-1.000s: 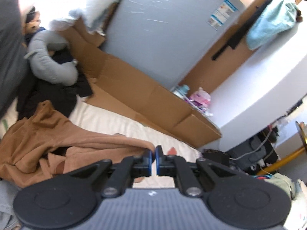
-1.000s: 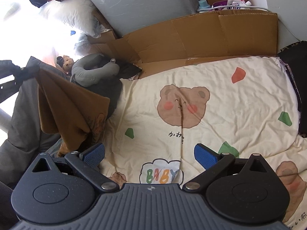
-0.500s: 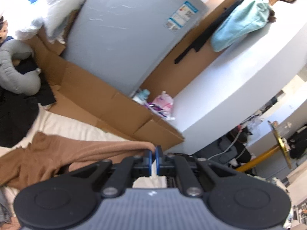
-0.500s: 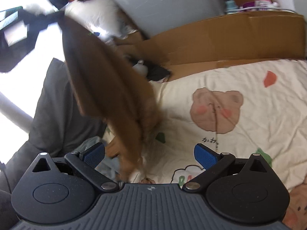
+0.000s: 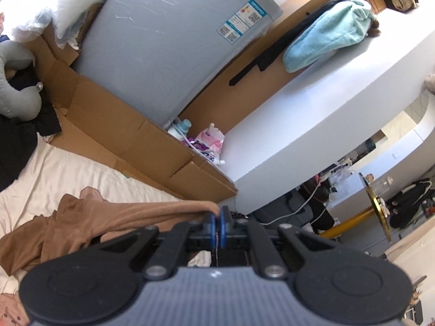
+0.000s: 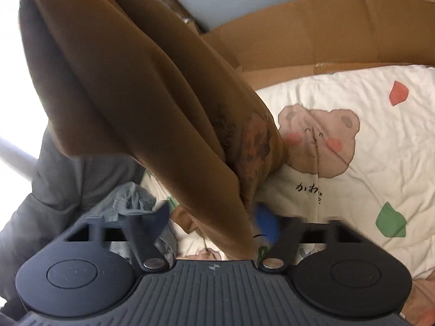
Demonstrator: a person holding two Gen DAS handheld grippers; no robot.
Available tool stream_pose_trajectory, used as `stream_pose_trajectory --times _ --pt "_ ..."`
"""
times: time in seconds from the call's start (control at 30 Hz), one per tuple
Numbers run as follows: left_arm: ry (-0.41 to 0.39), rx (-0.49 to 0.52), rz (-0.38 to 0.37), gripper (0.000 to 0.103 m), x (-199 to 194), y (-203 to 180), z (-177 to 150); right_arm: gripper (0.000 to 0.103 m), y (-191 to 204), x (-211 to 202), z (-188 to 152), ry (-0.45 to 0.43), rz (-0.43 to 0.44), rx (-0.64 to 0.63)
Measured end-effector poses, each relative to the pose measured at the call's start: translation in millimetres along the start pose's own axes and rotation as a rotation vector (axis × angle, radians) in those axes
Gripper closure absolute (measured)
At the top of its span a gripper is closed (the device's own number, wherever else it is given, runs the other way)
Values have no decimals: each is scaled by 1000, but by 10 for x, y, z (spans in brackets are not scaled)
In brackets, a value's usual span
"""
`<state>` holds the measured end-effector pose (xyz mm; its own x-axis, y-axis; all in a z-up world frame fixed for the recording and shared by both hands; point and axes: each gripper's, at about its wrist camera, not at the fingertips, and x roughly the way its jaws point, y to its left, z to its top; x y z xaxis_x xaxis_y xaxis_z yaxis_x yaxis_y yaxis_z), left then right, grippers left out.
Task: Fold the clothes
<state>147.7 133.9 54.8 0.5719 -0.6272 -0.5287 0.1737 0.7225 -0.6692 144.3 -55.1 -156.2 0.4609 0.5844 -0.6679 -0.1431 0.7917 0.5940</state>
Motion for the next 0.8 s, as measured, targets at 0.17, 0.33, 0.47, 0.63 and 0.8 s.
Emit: stream_pose_trajectory --times 0.17,0.33,0.47,0.63,0.8 --pt "-27 -25 5 99 -86 150 -20 103 -125 -1 -15 -30 -4 40" --pt "-41 -73 19 99 -155 376 -30 103 -240 -250 124 -117 -49 76" --pt "-33 -85 27 99 -165 447 -65 103 -376 -526 355 -196 -72 120" --pt "-61 -83 -11 99 -166 372 -77 103 -408 -865 679 -276 -100 94" --pt "-85 -76 -37 99 -179 319 -67 103 -382 -1255 995 -356 -128 47"
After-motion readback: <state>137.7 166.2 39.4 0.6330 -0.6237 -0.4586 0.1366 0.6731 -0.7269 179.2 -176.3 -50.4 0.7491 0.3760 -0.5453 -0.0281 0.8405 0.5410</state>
